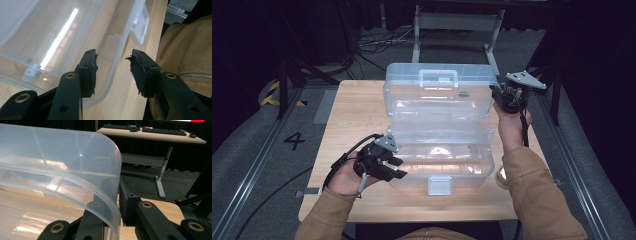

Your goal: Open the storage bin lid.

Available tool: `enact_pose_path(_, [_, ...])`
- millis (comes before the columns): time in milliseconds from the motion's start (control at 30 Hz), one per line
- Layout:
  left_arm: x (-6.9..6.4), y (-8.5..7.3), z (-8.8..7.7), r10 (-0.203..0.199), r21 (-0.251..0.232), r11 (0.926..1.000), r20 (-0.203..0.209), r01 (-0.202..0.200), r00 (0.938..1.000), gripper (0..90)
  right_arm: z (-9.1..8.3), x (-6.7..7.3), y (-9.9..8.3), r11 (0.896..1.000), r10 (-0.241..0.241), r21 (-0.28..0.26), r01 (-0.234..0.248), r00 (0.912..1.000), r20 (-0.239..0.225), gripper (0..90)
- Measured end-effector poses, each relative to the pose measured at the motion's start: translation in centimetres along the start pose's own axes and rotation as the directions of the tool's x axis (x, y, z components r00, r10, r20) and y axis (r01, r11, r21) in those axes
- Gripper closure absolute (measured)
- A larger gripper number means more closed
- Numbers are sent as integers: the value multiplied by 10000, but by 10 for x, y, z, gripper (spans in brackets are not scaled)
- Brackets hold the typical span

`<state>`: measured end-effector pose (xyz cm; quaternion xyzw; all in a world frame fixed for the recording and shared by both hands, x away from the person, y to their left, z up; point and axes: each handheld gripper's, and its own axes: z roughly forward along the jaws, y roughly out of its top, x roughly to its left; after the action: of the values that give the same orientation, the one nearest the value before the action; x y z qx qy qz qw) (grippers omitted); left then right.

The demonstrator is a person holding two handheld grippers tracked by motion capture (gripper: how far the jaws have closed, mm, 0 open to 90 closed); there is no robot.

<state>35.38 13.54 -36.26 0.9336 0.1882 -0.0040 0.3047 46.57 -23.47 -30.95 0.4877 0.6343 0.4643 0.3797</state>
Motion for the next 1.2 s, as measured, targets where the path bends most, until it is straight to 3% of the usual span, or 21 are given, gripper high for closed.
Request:
enact_pose_path(267, [7,-2,20,-396,562,9977,265,381,9989,575,2,-1,0,10000,34,-41,-34,10000,-64,811])
enact_pose_path(367, [10,-2,29,-813,970,9923,412,770,9958,565,3,-1,1,10000,64,28,-64,10000,-61,810])
enact_pose_path(533, [12,-2,40,-747,1526,9860,452,671,9962,596,4,-2,1,10000,75,-14,-75,9999,-120,808])
enact_pose_path(667, [13,-2,46,-847,1910,9789,589,721,9947,673,4,-2,1,10000,70,-25,-70,9999,-113,808])
enact_pose_path(767, [12,-2,48,-797,1916,9794,737,643,9941,733,4,-2,1,10000,63,-35,-64,9999,-133,807])
enact_pose_path(933, [9,-2,53,-495,2206,9746,472,379,9977,750,5,-2,1,9999,85,-73,-86,9999,-138,806])
enact_pose_path(1200, [7,-5,53,-486,1952,9799,361,407,9982,763,7,-2,1,9999,46,-163,-47,10000,-57,810])
